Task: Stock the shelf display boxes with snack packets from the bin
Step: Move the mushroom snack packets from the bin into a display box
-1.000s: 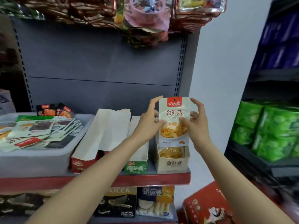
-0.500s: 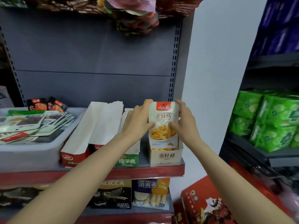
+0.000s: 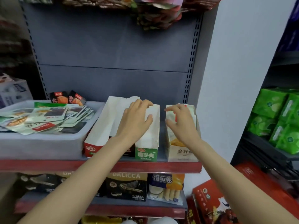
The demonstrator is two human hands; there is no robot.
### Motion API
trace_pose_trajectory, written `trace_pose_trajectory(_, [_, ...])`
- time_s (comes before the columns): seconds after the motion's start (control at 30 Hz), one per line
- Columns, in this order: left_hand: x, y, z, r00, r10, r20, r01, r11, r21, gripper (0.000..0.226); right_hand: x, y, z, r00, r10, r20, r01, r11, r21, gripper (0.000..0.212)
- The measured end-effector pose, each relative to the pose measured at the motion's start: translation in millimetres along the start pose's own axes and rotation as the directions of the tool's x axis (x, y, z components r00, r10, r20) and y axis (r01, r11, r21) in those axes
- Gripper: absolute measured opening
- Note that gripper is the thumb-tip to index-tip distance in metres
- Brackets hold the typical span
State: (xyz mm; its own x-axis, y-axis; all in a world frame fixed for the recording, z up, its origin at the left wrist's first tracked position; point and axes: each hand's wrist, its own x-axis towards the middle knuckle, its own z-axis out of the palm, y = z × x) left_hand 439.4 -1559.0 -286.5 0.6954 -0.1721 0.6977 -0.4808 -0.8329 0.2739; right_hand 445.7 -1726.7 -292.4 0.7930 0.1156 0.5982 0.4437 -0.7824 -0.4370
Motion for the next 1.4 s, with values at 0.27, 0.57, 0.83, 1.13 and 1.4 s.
trace_pose_trajectory(0.27, [-43, -122, -98, 0.991, -0.057, -0.118, 0.083, 0.969, 0.231, 0.025, 23, -102, 79, 0.971, -0.204, 0.125, 0.186, 0.973, 0.137, 0.031])
trace_pose_trajectory(0.57, [-55, -244, -174, 0.854, -0.463, 0.237, 0.395, 0.874, 0.281, 0.060, 53, -206, 169, 0.854, -0.298, 0.426, 0.235, 0.952, 0.196, 0.055])
trace_pose_trajectory(0.83, [-59, -261, -179, 0.861, -0.406, 0.306, 0.330, 0.904, 0.272, 0.042, 72, -226, 195, 0.728, -0.230, 0.646, 0.221, 0.970, 0.096, 0.073])
trace_pose_trajectory(1.13, [-67, -260, -182, 0.900, -0.417, 0.126, 0.404, 0.908, 0.112, 0.049, 82, -222, 207, 0.763, -0.251, 0.595, 0.100, 0.956, 0.276, 0.020])
trace_pose_trajectory(1.4, [-61, -228, -185, 0.914, -0.395, -0.098, 0.332, 0.863, -0.382, 0.021, 70, -217, 169, 0.938, -0.305, 0.166, 0.190, 0.852, 0.488, 0.029])
